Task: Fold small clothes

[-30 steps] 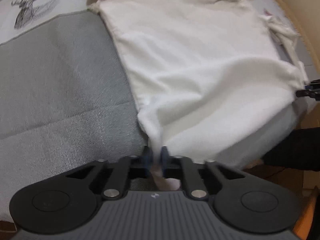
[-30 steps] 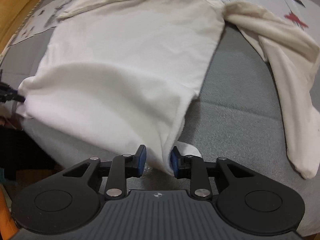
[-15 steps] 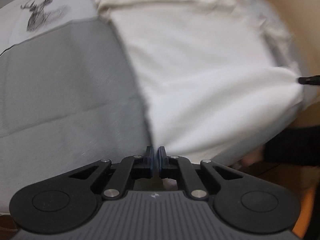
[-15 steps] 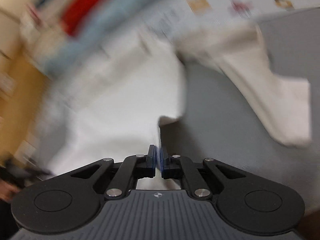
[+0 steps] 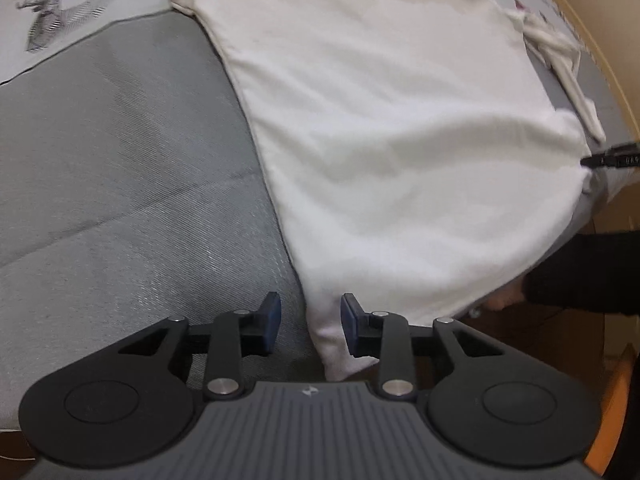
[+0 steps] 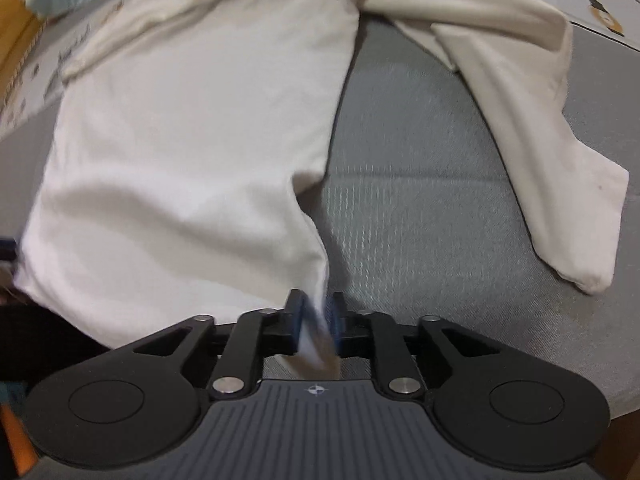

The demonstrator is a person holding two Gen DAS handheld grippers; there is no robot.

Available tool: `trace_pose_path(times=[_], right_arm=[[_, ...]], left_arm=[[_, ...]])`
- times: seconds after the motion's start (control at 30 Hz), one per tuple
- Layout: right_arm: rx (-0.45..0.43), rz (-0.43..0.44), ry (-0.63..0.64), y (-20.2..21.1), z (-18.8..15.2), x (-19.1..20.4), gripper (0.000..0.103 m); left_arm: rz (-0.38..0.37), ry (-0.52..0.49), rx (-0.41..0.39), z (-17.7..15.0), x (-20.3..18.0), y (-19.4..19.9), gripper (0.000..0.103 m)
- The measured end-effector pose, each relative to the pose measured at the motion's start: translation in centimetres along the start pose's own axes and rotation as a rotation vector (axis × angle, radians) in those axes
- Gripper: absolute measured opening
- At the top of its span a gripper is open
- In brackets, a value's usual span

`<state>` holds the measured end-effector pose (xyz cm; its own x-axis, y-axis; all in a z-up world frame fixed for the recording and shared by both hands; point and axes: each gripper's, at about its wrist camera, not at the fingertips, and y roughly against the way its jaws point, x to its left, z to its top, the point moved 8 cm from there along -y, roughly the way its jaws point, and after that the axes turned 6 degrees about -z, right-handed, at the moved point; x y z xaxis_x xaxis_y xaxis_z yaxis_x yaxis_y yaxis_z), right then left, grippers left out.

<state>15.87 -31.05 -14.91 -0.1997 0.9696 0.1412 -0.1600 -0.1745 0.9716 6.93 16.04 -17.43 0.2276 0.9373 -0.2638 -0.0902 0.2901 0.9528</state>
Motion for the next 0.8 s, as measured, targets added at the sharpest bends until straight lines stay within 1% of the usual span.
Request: trace_pose_path(times=[0.13,0.17,0.2,0.23,0.3,0.37,0.43,0.5,0.53,0.57,0.63,0.7,0.77,0.8], right_arm=[[0.016,-0.002,0.062,-0.2,-0.6,1.0,0.017],[0.019,0.011,0.081,-0.2,-0.8,1.4,0.017],[0.022,0.024,0.089,-0.2,-0.9,1.6,0.013],[0.024,0.033,0.095,-0.2,-0.9,1.8,0.006],[0.022,0.064,0.103,0.2,-1.0,2.0,0.004],[0.007,0.062,0.083,0.7,-0.8,1.5,0.004],[0.020,0.017,0.052,0.6,-0.9,0.2,0.004],[0.038,-0.015,0.069,0.3,-1.5,-0.3,0.004],[0.039,-0.025,0.083,0.3,-1.7,-0.1,0.004],[0.035,-0.035,0.094,0.3,-1.7,0.0,0.004],[-0.002,-0.058,0.081,0.8,-1.2,0.0,0.006],[-0.082,-0.048,0.057,2.2,-0.2,0.2,0.006],[-0.168,-0.022,0.037,3.7,0.8,0.3,0.007],[-0.205,-0.012,0.027,4.4,1.3,0.3,0.012]], left_arm=[[0.035,-0.054,0.044,-0.4,-0.7,-1.2,0.035],[0.047,-0.062,0.053,-0.4,-0.7,-1.4,0.029],[0.055,-0.072,0.063,-0.6,-0.8,-1.6,0.011],[0.054,-0.084,0.071,-0.6,-1.0,-1.8,0.006],[0.066,-0.115,0.064,-0.7,-1.3,-1.6,0.003],[0.106,-0.123,0.071,-0.9,-0.8,-1.5,0.002],[0.150,-0.124,0.101,-1.2,-0.3,-1.7,0.000],[0.188,-0.138,0.130,-1.6,0.0,-2.0,0.000],[0.194,-0.140,0.134,-1.7,0.0,-2.0,0.000],[0.192,-0.139,0.126,-1.6,-0.1,-1.8,0.000],[0.162,-0.131,0.069,-0.8,-0.4,-0.8,0.001],[0.127,-0.120,-0.007,0.2,-0.9,0.5,0.002],[0.106,-0.109,-0.064,1.1,-1.3,1.5,0.002],[0.099,-0.108,-0.082,1.5,-1.5,1.7,0.002]])
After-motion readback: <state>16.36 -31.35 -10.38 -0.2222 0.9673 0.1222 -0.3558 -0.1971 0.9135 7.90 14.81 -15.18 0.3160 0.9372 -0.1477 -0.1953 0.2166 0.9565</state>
